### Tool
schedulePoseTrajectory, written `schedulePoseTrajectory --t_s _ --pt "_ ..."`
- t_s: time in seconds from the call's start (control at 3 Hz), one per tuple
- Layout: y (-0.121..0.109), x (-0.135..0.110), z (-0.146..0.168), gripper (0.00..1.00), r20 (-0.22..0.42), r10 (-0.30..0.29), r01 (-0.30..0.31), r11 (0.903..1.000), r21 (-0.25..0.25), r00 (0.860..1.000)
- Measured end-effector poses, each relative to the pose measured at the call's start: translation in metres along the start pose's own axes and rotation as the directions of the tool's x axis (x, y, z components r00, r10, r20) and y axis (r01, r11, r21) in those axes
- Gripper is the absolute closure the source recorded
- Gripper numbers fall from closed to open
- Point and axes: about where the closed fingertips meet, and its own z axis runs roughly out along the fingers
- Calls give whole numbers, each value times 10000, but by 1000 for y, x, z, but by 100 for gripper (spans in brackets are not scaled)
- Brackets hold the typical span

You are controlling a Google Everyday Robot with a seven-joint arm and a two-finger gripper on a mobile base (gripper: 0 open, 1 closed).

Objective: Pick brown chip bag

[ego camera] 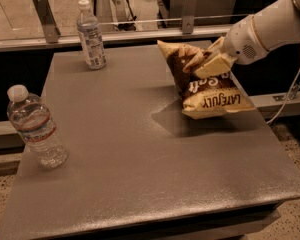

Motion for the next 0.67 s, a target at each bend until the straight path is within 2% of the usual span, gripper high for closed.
schedulePoseTrajectory --t_s 0.33,0.67 --pt "-5 -32 -10 100 1046 -260 260 9997 20 9942" --pt "-7 -54 -26 100 1611 -173 138 9997 224 9868"
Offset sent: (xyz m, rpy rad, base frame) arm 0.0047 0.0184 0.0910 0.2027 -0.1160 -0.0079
